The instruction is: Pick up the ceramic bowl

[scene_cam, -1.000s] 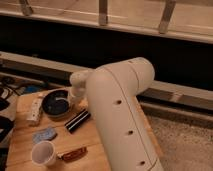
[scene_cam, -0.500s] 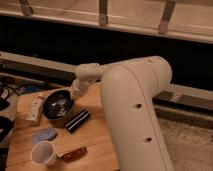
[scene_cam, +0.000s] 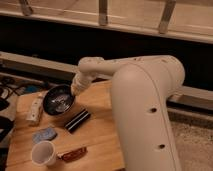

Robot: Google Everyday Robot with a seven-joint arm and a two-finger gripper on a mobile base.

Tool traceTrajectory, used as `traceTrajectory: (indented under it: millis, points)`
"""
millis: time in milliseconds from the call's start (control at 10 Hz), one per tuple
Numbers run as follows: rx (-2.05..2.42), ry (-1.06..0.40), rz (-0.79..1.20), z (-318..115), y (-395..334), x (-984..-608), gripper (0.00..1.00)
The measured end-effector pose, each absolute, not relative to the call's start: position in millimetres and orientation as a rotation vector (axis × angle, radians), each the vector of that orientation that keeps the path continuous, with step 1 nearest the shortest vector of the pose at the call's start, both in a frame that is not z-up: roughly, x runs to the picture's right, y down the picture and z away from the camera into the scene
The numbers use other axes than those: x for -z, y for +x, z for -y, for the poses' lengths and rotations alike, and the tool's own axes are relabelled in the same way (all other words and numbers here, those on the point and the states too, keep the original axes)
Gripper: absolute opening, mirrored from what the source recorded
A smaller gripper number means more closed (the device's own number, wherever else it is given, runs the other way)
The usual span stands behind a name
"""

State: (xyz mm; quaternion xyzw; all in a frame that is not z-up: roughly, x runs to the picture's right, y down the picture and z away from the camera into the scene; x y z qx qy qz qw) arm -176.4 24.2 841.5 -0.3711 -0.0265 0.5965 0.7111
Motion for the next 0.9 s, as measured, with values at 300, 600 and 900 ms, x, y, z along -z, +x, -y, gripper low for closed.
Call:
traceTrajectory:
  millis: [300, 600, 900]
  points:
    - [-1.321, -0.824, 0.06, -18, -176, -833, 0.13]
    - [-1.322, -0.823, 0.06, -15, -170, -829, 0.13]
    - [-1.315, -0.826, 0.063, -11, -172, -821, 0.13]
